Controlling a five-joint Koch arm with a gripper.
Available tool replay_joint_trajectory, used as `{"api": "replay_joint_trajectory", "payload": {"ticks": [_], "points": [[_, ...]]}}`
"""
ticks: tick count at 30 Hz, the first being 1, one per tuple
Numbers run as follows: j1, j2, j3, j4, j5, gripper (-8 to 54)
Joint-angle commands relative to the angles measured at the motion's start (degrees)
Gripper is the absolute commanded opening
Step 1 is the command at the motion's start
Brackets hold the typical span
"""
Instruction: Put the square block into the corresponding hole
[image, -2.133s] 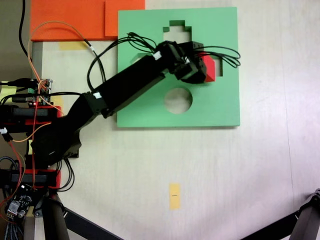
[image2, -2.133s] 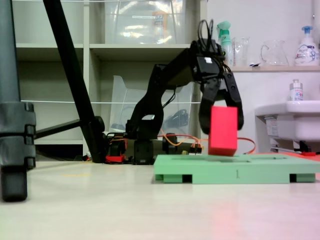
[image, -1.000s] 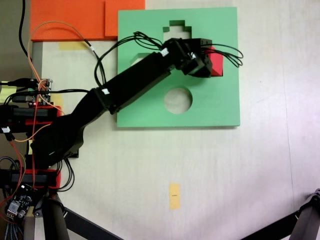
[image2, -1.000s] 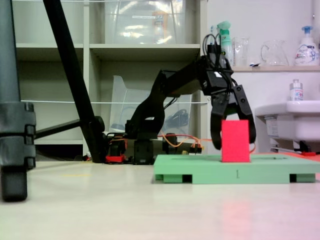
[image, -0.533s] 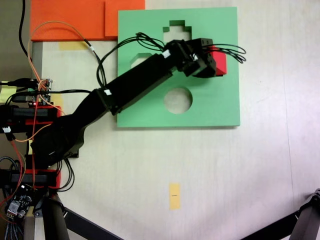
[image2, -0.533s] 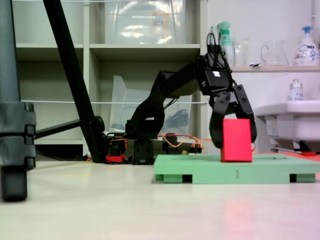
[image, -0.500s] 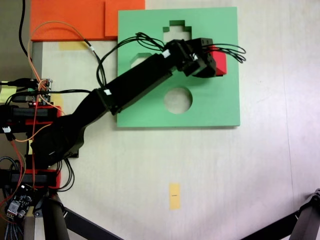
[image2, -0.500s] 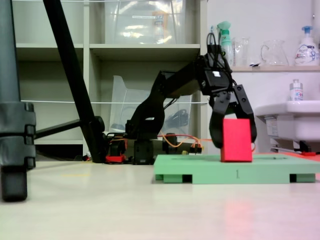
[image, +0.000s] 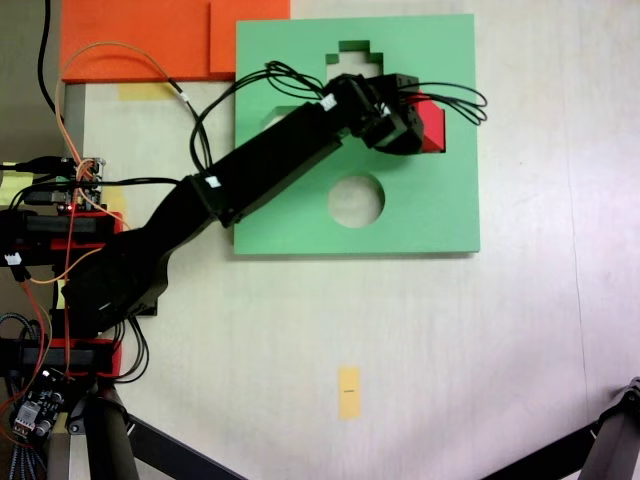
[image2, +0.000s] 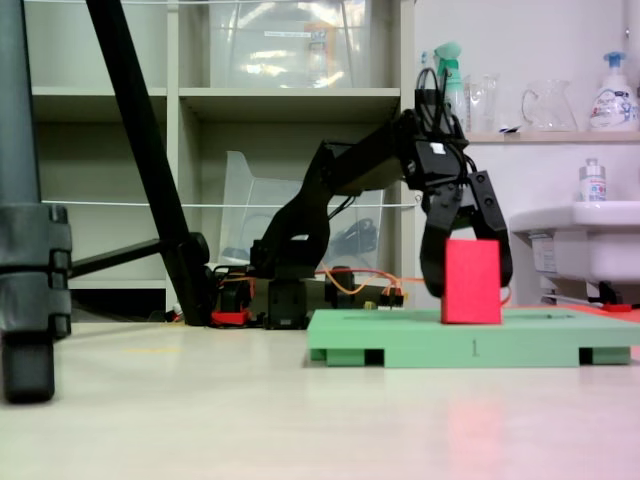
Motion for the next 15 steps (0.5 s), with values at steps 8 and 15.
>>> {"api": "replay_joint_trajectory", "payload": {"ticks": [8, 15], "points": [[1.0, -3.1, -1.8, 0.7, 1.9, 28.0], [1.8, -4.2, -1.8, -2.7, 1.8, 40.5]]}}
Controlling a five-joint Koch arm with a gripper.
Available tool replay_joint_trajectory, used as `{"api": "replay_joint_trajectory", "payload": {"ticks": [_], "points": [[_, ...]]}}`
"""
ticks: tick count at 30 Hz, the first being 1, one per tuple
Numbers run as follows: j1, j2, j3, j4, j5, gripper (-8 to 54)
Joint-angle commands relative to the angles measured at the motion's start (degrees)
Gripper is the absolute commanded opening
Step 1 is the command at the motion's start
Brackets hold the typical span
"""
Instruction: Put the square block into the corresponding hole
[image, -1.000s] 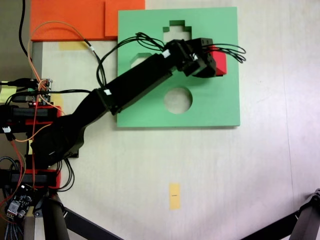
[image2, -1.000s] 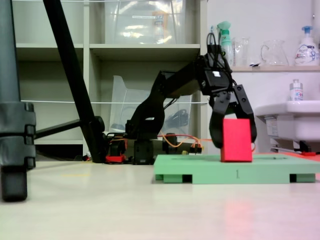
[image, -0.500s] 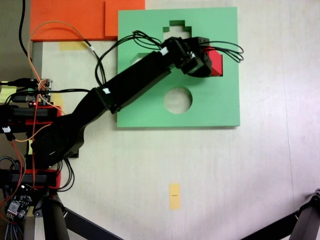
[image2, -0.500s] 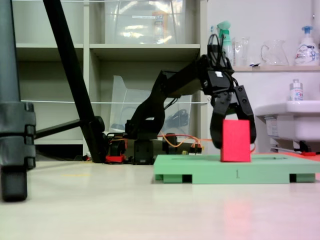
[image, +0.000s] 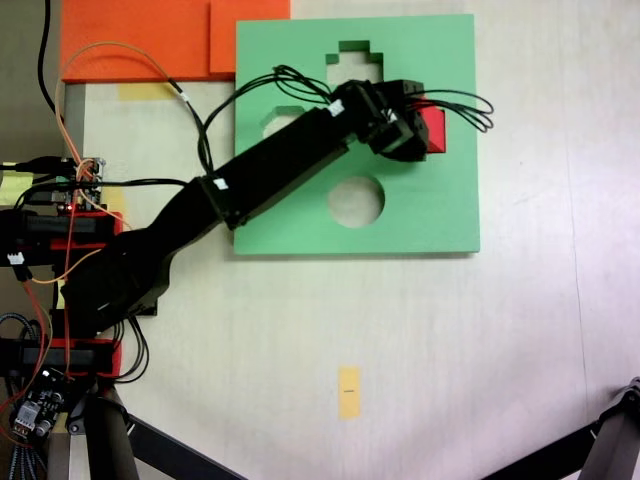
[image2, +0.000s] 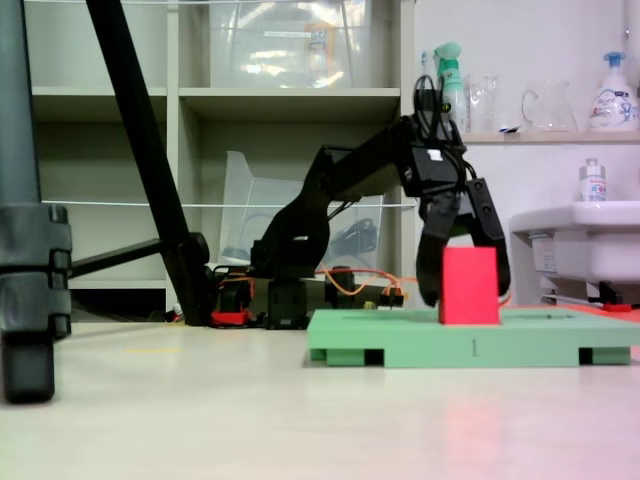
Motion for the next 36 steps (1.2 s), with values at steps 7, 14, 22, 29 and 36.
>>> {"api": "replay_joint_trajectory", "payload": {"ticks": [7, 14, 22, 29, 36], "points": [[1.7, 1.8, 0.4, -0.3, 1.4, 52.0], [2.3, 9.7, 0.4, 4.3, 0.4, 52.0], [2.9, 23.6, 0.8, 17.2, -10.9, 51.9], [17.3, 52.5, 24.9, 21.4, -40.9, 47.2], [39.9, 57.1, 25.8, 19.6, -63.3, 44.7]]}}
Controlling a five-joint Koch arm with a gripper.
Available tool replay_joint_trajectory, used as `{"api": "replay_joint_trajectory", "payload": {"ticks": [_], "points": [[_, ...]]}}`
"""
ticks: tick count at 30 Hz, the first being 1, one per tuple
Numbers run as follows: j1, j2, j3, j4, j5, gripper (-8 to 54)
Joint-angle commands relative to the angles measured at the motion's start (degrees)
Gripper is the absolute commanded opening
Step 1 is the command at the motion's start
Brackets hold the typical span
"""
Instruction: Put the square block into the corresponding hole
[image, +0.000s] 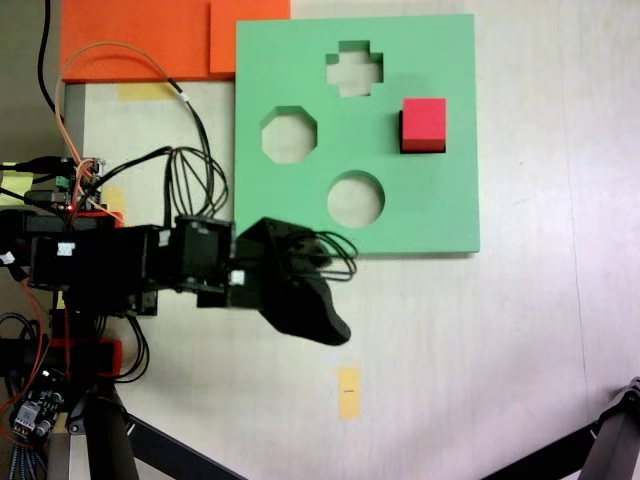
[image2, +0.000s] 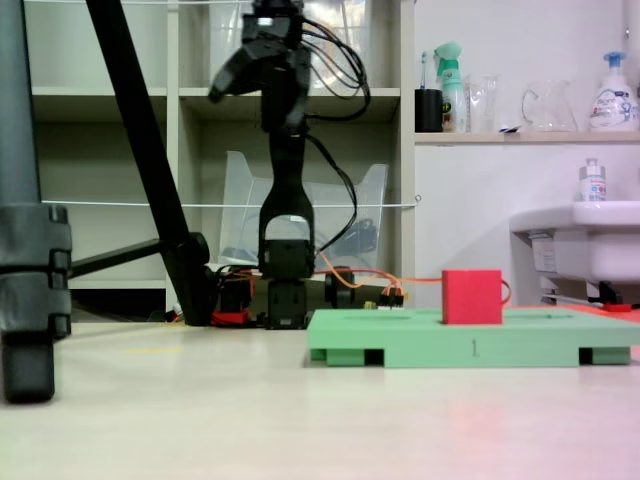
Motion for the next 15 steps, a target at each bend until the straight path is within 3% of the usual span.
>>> {"api": "replay_joint_trajectory", "payload": {"ticks": [1, 3, 6, 11, 15], "points": [[4.3, 1.8, 0.4, -0.4, -4.2, 44.6], [6.1, 5.2, 7.0, -6.0, -7.6, 44.6], [11.2, 13.5, 27.8, -26.6, -16.0, 38.1], [12.7, 29.2, 80.2, -89.5, -31.6, 34.1], [9.7, 36.7, 101.3, -101.9, -38.5, 33.7]]}}
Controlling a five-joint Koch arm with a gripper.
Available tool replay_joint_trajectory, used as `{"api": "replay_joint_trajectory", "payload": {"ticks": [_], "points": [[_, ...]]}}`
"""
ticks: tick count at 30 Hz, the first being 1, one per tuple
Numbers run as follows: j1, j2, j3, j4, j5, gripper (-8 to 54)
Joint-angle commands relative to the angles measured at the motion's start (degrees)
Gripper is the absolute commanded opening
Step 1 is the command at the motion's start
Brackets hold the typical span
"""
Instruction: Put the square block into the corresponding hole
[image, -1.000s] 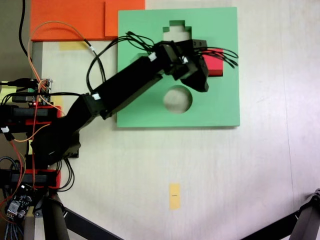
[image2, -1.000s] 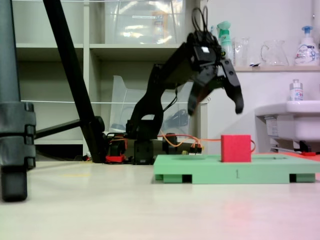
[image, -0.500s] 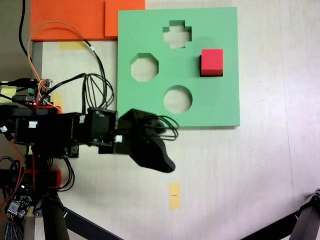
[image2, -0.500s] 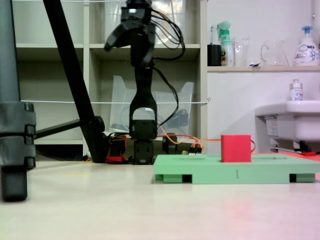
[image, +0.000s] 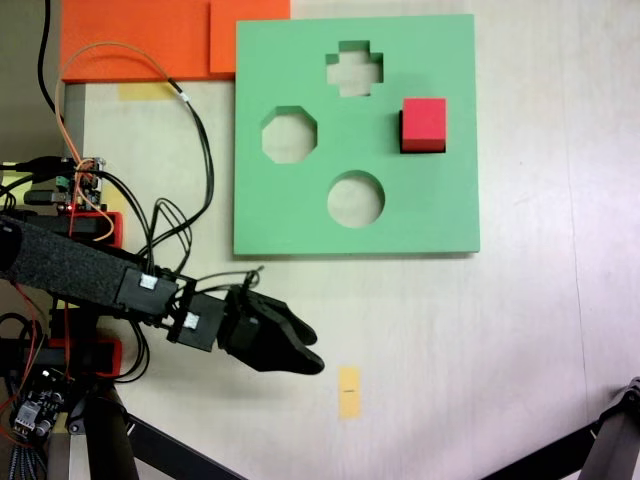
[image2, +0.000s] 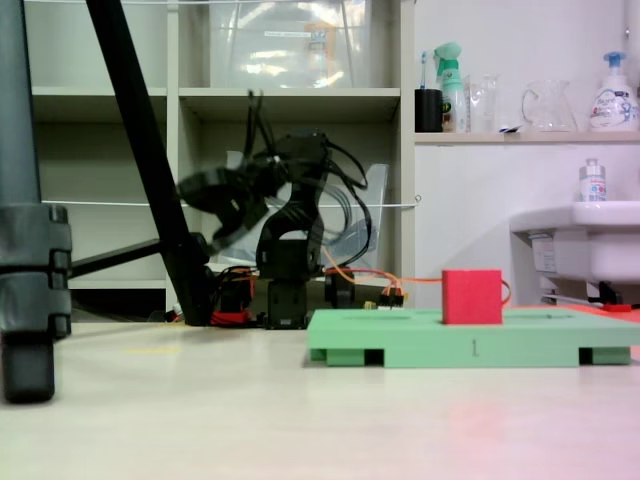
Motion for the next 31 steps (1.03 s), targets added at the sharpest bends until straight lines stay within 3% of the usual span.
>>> {"api": "replay_joint_trajectory", "payload": {"ticks": [1, 10, 31], "points": [[-0.3, 4.9, 4.0, -4.9, -2.1, 33.7], [-4.7, 7.6, 30.1, -8.3, -14.8, 34.5], [-6.2, 7.4, 30.1, -3.0, -14.5, 34.3]]}}
